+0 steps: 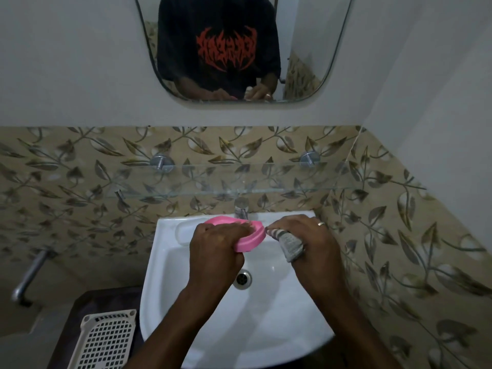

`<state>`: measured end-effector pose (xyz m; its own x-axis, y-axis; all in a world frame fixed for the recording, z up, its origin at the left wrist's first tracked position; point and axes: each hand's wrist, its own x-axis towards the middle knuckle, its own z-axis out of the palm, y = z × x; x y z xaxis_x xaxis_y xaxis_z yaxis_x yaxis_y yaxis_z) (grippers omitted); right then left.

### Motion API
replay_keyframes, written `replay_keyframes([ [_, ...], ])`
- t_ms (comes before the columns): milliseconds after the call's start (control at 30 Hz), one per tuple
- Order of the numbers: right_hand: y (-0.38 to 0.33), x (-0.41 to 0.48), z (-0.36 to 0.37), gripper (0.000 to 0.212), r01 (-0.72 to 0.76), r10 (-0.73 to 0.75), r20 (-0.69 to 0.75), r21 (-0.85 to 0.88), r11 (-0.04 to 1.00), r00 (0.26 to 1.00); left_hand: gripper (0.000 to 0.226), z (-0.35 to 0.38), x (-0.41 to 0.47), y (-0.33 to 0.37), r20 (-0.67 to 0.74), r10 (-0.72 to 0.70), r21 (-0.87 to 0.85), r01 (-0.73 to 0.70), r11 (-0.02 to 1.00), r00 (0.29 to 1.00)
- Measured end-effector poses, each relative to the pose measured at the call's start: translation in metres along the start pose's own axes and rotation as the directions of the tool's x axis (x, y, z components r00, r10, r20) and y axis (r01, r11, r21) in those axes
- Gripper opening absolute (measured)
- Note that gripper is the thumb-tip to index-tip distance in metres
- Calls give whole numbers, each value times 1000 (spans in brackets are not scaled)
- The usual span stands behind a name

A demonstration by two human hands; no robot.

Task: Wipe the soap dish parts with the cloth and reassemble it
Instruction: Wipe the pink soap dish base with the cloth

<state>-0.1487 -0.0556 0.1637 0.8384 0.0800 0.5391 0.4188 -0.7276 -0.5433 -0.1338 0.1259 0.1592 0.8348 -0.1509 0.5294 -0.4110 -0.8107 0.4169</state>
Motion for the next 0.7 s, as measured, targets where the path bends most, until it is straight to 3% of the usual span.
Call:
replay_keyframes([
  [100, -13, -3, 7, 21, 81, -79, 76, -28, 996, 994, 47, -3, 5, 1, 8, 13, 13, -14, 1000, 1000],
  [200, -4, 0, 8, 20, 6, -5, 14, -46, 999, 1000, 48, -3, 4, -2, 51, 15, 46, -18, 999, 999],
  [333, -15, -6, 12, 22, 119, -114, 80, -63, 991, 990, 45, -1, 6, -3, 85, -17, 26, 15, 1000, 996],
  [467, -2, -1, 11, 21, -2, -1, -25, -114, 993, 1000, 44, -4, 5, -2, 106, -30, 25, 27, 999, 994],
  [600, -33, -12, 18, 24, 159, -157, 29, -128, 979, 987, 35, -6, 13, -5, 77, -21, 27, 19, 999, 997],
  [700, -4, -9, 21, 27, -49, 37, -98, -127, 991, 995, 44, -9, 14, -2, 59, -30, 54, 27, 998, 998],
])
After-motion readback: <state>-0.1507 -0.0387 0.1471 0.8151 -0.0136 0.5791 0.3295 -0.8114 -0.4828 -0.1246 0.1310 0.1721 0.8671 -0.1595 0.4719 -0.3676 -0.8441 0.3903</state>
